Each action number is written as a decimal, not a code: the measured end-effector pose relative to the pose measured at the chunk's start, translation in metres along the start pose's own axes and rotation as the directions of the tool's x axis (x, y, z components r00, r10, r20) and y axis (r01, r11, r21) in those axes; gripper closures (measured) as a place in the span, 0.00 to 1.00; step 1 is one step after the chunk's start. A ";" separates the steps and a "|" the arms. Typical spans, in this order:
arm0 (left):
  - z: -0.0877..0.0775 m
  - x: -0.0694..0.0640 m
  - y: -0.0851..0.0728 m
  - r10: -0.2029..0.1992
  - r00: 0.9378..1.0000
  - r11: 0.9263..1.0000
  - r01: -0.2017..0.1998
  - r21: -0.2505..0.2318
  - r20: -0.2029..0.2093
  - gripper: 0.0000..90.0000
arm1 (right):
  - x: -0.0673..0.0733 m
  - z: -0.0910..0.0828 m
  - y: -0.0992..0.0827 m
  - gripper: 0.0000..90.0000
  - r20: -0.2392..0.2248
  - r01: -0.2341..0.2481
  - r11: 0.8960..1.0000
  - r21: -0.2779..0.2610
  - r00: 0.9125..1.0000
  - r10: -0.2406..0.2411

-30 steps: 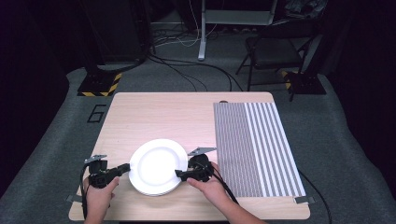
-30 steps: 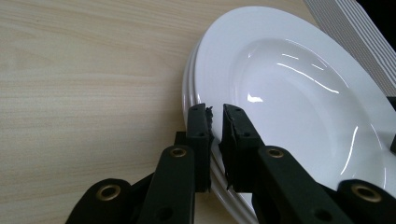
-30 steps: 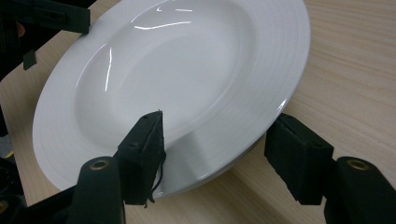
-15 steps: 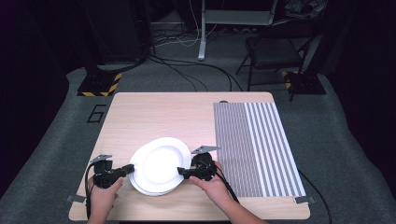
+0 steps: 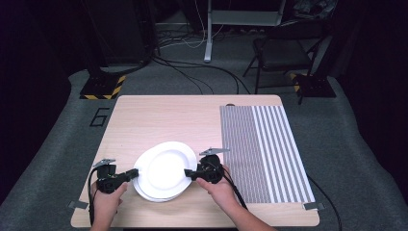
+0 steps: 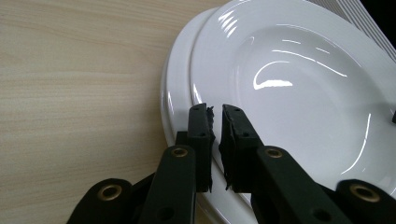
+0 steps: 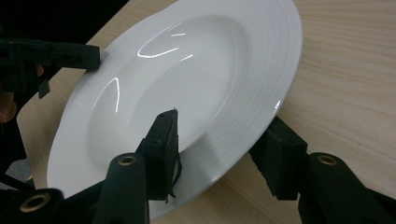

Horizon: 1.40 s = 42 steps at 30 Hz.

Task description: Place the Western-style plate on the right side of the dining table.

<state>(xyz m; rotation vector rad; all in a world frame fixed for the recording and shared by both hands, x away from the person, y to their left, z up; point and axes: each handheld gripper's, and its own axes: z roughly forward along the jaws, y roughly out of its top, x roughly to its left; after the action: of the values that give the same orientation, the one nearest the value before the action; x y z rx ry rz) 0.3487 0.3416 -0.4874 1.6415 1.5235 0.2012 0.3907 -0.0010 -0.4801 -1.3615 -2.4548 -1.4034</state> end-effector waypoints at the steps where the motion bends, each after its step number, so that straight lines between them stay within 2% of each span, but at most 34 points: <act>1: 0.000 0.000 0.000 0.001 1.000 1.000 -0.001 0.000 0.000 0.92 | -0.001 0.001 0.000 0.59 0.001 -0.009 1.000 -0.004 1.000 0.009; 16: 0.002 0.000 0.000 -0.001 1.000 1.000 0.001 -0.008 0.003 0.92 | -0.003 0.004 0.002 0.66 0.023 -0.042 0.999 -0.029 0.999 0.043; 20: 0.006 -0.002 -0.001 -0.020 1.000 1.000 0.020 -0.005 0.024 0.92 | -0.004 -0.001 0.004 0.68 0.022 -0.047 0.998 -0.047 0.999 0.048; 25: 0.011 -0.005 0.000 -0.008 1.000 1.000 0.007 0.011 0.028 0.91 | -0.005 -0.007 0.006 0.70 0.022 -0.052 0.997 -0.060 0.998 0.054; 28: 0.015 -0.007 0.001 -0.012 0.999 1.000 0.011 0.020 0.038 0.91 | -0.002 -0.013 0.007 0.71 0.026 -0.035 0.997 -0.070 0.999 0.037; 42: 0.025 -0.011 0.004 0.005 1.000 0.999 -0.006 0.041 0.026 0.92 | 0.000 -0.021 0.010 0.73 0.027 -0.036 0.995 -0.095 0.999 0.038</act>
<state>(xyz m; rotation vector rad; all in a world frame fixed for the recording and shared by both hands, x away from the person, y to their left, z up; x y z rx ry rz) 0.3645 0.3211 -0.4953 1.6746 1.5127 0.1513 0.3894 -0.0140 -0.4604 -1.4466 -2.3957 -1.5206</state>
